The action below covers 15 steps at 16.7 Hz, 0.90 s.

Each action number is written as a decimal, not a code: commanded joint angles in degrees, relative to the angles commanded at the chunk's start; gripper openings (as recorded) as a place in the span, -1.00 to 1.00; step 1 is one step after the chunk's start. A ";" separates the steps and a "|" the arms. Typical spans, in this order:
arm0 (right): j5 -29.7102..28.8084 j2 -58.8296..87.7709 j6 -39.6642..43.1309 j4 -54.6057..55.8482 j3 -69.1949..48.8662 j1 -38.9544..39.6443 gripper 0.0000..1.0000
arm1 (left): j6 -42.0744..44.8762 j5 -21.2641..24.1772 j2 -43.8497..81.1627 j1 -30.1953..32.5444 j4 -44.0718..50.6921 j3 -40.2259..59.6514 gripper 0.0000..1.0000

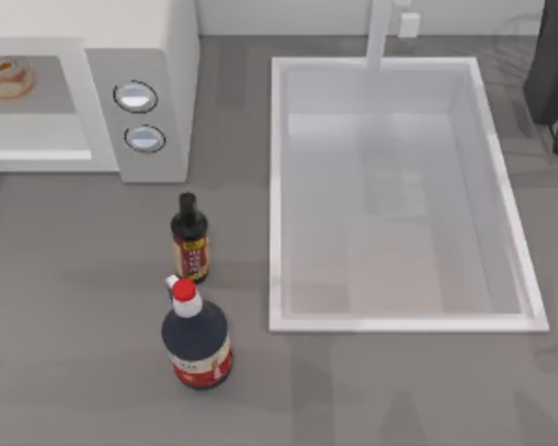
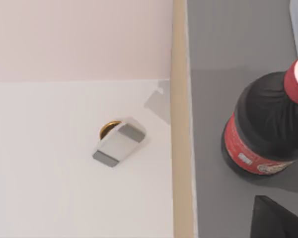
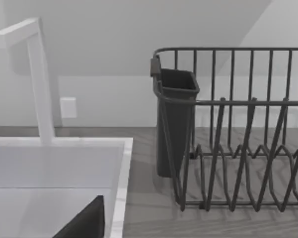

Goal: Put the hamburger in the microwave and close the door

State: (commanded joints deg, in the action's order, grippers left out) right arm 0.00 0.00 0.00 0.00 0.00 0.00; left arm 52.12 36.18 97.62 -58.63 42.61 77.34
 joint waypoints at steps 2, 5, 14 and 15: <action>0.00 0.00 0.00 0.00 0.00 0.00 1.00 | 0.80 1.93 2.77 -1.34 1.08 2.29 -1.00; 0.00 0.00 0.00 0.00 0.00 0.00 1.00 | 0.97 2.38 3.46 -1.65 1.32 2.81 -1.00; 0.00 0.00 0.00 0.00 0.00 0.00 1.00 | 1.04 2.30 6.25 -1.44 -8.10 -4.09 -1.00; 0.00 0.00 0.00 0.00 0.00 0.00 1.00 | 1.05 2.28 6.88 -1.48 -11.14 -5.63 -1.00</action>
State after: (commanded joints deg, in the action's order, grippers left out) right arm 0.00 0.00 0.00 0.00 0.00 0.00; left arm 53.17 38.46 104.50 -60.11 31.47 71.71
